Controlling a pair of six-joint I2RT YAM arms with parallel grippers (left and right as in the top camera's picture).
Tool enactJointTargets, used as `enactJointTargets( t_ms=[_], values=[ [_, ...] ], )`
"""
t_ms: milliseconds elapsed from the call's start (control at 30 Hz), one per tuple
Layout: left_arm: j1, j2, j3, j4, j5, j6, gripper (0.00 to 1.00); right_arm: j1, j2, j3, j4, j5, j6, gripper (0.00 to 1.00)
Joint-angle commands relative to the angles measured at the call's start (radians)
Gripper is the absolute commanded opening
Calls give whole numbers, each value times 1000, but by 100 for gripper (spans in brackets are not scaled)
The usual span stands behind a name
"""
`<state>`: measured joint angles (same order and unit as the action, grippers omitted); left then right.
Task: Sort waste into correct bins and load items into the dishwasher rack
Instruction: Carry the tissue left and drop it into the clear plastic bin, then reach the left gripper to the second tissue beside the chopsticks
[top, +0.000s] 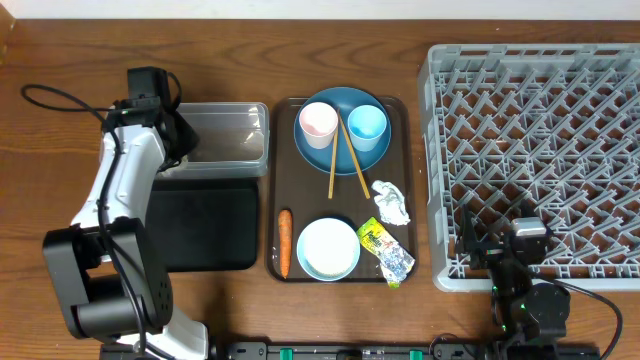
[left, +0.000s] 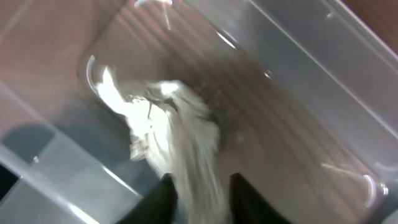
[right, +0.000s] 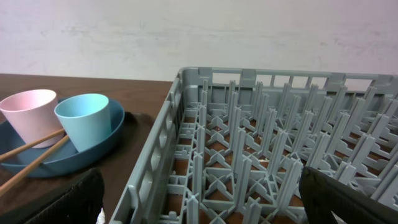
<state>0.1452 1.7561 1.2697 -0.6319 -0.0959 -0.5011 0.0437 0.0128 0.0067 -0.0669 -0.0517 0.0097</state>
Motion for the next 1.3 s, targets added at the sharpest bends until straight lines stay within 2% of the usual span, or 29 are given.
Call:
enactJointTargets(
  t_ms=[0, 67, 133, 333, 533, 667, 800, 867, 900, 933, 1100, 1267],
  values=[
    [3, -16, 10, 13, -17, 7, 59, 9, -2, -1, -4, 3, -8, 99],
    [-1, -31, 25, 11, 1, 14, 71, 9, -2, -1, -4, 3, -8, 99],
    [-8, -60, 41, 12, 85, 51, 73, 9, -2, -1, -4, 3, -8, 99],
    [-105, -257, 51, -33, 205, 51, 74, 9, -2, -1, -4, 3, -8, 99],
    [-329, -428, 51, -167, 299, 21, 73, 9, -2, -1, -4, 3, -8, 99],
    [-541, -458, 51, -193, 298, -37, 63, 9, -2, -1, -4, 3, -8, 99],
    [-739, -423, 51, -133, 286, -58, 52, 9, -2, -1, -4, 3, -8, 99],
    [-813, -391, 51, -100, 254, -59, 29, 9, -2, -1, -4, 3, -8, 99],
    [-849, -369, 51, -84, 228, -63, 13, 9, -2, -1, -4, 3, -8, 99],
    [-876, -347, 51, -72, 204, -77, 6, 9, -2, -1, -4, 3, -7, 99],
    [-964, -206, 51, 16, 181, -111, 6, 9, -2, -1, -4, 3, -8, 99],
    [-980, -75, 51, 109, 181, -111, 6, 9, -2, -1, -4, 3, -8, 99]
  ],
)
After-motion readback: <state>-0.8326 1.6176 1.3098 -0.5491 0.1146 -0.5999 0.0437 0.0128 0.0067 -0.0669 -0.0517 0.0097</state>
